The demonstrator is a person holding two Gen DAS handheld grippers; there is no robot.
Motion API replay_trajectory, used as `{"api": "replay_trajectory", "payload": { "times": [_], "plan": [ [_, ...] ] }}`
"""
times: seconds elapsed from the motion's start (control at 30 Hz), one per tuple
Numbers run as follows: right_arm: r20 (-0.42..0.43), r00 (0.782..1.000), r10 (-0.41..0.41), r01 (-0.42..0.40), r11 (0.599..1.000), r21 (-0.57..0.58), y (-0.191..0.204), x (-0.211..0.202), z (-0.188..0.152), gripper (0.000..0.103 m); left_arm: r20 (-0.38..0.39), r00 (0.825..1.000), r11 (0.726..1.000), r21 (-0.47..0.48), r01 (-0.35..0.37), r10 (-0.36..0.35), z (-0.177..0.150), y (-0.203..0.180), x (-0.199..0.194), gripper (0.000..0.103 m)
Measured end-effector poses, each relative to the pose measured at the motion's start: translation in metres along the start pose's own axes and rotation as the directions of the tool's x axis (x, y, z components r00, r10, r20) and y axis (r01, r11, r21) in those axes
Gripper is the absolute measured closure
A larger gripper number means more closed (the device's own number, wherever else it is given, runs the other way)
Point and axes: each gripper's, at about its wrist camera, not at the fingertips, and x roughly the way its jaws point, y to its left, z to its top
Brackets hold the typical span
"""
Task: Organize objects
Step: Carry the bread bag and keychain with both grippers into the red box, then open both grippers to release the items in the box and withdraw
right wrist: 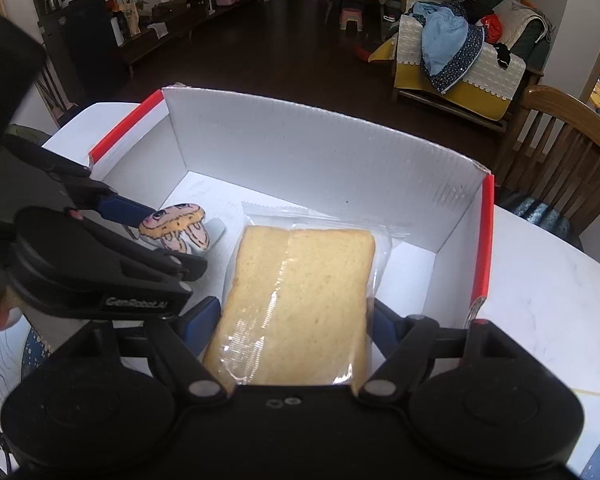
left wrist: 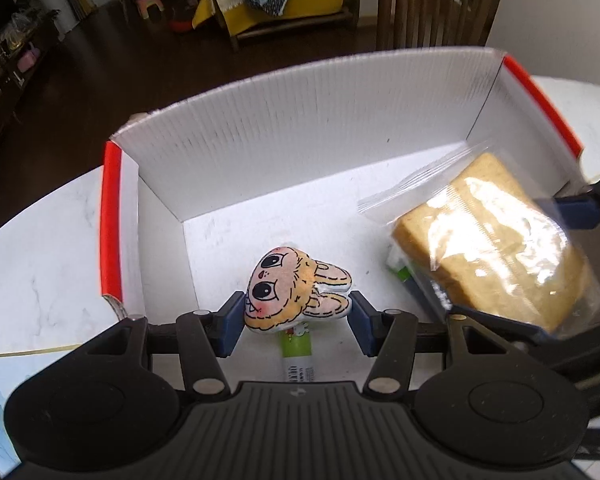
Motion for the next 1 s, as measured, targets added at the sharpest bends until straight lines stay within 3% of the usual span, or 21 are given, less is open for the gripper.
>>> {"api": "replay_trajectory", "payload": {
  "times": [0.43,0.57,1.0],
  "plan": [
    [0.031,1.000,0.007,-0.007,1.000,0.011,-0.006,-0.016,-0.001,0.017,-0.047,0.999,1.000,0.012,-0.001,0.002,0.004,-0.003,0.008,0.047],
    [0.041,0.999,-0.005,0.005,1.000,0.010,-0.008,-0.023,-0.003,0.017,-0.023,1.000,1.000,-0.013,0.019,-0.019,0.003,-0.002,0.000,0.040],
    [0.081,0.996,-0.030,0.028,0.999,0.031,-0.005,-0.064,-0.012,0.017,0.044,0.998,0.996,-0.067,0.053,-0.050,-0.012,0.003,-0.051,0.040]
  ]
}}
